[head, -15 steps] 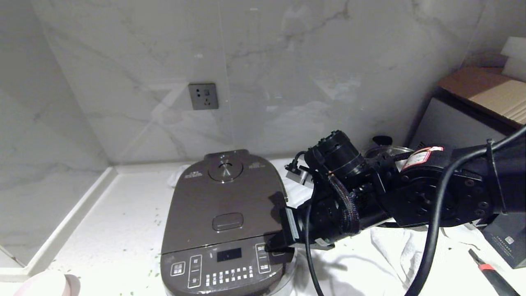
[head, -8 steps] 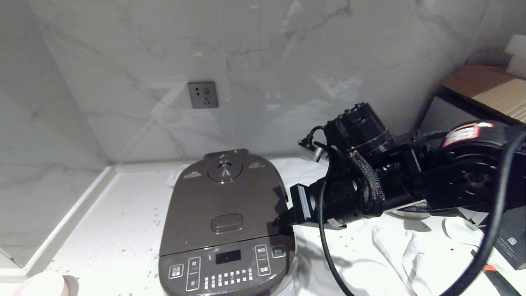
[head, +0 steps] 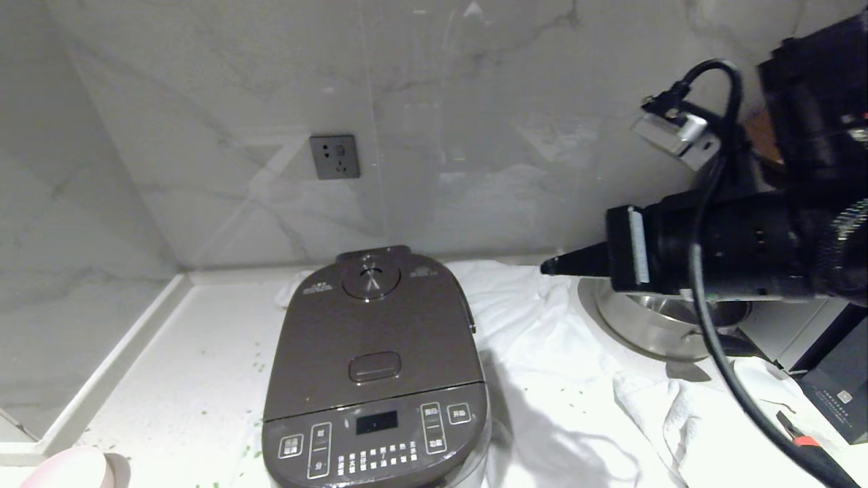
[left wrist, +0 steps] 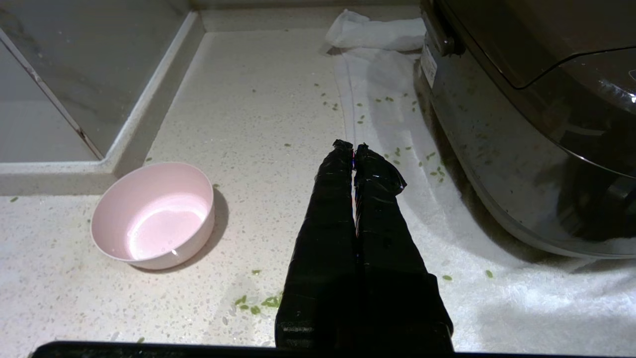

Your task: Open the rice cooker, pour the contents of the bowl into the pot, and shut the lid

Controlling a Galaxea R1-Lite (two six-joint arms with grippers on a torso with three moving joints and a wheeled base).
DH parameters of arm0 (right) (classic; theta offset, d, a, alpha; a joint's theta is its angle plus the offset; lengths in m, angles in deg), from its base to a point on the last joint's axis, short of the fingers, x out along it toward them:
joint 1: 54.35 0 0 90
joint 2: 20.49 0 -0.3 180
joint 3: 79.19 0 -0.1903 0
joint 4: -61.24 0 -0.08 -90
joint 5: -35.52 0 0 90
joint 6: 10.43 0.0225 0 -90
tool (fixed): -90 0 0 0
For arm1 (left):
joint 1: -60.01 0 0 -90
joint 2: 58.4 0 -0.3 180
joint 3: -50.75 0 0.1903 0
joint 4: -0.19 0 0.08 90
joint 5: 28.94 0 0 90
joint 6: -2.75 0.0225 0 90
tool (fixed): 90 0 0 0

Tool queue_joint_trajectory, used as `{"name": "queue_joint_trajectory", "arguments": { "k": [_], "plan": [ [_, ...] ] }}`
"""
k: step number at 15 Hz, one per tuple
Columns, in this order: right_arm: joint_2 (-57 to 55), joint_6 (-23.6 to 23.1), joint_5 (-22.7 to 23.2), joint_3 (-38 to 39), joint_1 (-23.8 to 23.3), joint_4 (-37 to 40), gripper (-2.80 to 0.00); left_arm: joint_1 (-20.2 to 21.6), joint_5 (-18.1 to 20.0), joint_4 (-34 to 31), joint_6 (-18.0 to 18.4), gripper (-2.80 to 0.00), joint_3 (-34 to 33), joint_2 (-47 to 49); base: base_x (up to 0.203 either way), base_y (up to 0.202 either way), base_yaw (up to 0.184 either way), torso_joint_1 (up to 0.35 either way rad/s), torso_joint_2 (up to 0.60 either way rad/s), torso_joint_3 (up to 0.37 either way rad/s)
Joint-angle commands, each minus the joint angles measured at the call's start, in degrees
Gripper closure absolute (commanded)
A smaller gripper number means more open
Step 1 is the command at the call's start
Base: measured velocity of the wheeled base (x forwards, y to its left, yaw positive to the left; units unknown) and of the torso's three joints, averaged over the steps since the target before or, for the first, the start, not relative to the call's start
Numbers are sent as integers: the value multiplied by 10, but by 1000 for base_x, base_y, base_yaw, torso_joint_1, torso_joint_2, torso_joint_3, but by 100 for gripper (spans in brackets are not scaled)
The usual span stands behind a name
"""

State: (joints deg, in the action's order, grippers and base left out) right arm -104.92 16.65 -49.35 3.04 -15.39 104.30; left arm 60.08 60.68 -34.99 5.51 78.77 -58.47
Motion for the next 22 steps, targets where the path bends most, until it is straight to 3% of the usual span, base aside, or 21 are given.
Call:
{"name": "queue_joint_trajectory", "arguments": {
  "k": [1,5,11,13,17,22],
  "plan": [
    [117,-30,-25,48,-51,0,0,0,0,-1,1,0,0,-1,0,0,0,0,0,0],
    [272,-74,-49,132,-157,0,0,0,-3,-1,-3,0,0,-1,0,0,0,0,0,0],
    [480,-228,-119,252,-326,-2,0,0,-6,-1,-24,0,0,-1,0,0,0,0,0,0],
    [544,-267,-122,279,-350,-3,0,0,-8,-1,-24,0,0,-1,0,0,0,0,0,0],
    [675,-300,-105,342,-389,-3,0,0,-8,-1,-24,0,0,-1,0,0,0,0,0,0],
    [816,-320,-75,483,-392,-3,0,0,-7,-1,-24,0,0,-1,0,0,0,0,0,0]
  ]
}}
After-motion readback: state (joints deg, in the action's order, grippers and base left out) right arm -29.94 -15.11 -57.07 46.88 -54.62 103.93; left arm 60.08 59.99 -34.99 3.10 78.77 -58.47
